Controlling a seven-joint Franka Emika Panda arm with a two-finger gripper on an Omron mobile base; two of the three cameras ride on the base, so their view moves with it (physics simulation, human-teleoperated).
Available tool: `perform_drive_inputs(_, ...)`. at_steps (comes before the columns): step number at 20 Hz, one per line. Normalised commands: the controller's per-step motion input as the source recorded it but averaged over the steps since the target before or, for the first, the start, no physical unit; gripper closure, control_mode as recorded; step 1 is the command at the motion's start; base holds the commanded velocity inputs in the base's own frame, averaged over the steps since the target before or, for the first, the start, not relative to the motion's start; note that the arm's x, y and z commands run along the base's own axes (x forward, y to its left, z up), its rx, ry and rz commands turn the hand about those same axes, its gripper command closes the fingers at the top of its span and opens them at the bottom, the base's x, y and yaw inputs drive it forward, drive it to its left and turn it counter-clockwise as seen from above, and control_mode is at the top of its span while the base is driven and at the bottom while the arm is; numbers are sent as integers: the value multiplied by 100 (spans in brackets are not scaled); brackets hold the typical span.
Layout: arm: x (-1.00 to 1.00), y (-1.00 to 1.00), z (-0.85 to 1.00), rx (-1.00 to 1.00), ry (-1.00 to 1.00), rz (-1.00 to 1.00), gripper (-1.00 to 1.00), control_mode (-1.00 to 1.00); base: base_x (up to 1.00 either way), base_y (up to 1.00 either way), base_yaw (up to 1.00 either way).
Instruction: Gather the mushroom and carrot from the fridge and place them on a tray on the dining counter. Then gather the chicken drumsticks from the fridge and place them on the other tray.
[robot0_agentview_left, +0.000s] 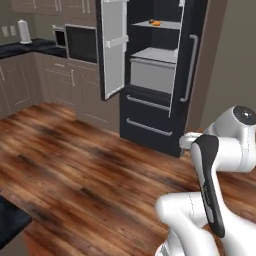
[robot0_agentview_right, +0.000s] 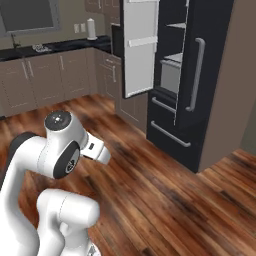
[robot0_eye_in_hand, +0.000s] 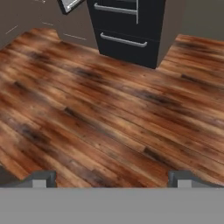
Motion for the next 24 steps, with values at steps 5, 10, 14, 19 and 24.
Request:
perform_drive_inputs(5,0,0,0,0,0,0,-100,100,100,0,-6)
perform_drive_inputs(10,0,0,0,0,0,0,-100,100,100,0,-7)
perform_drive_inputs(14,0,0,0,0,0,0,-100,100,100,2,-8)
perform_drive_inputs(19,0,0,0,0,0,0,-100,100,100,7,-9)
perform_drive_inputs(24,0,0,0,0,0,0,-100,100,100,11,-11)
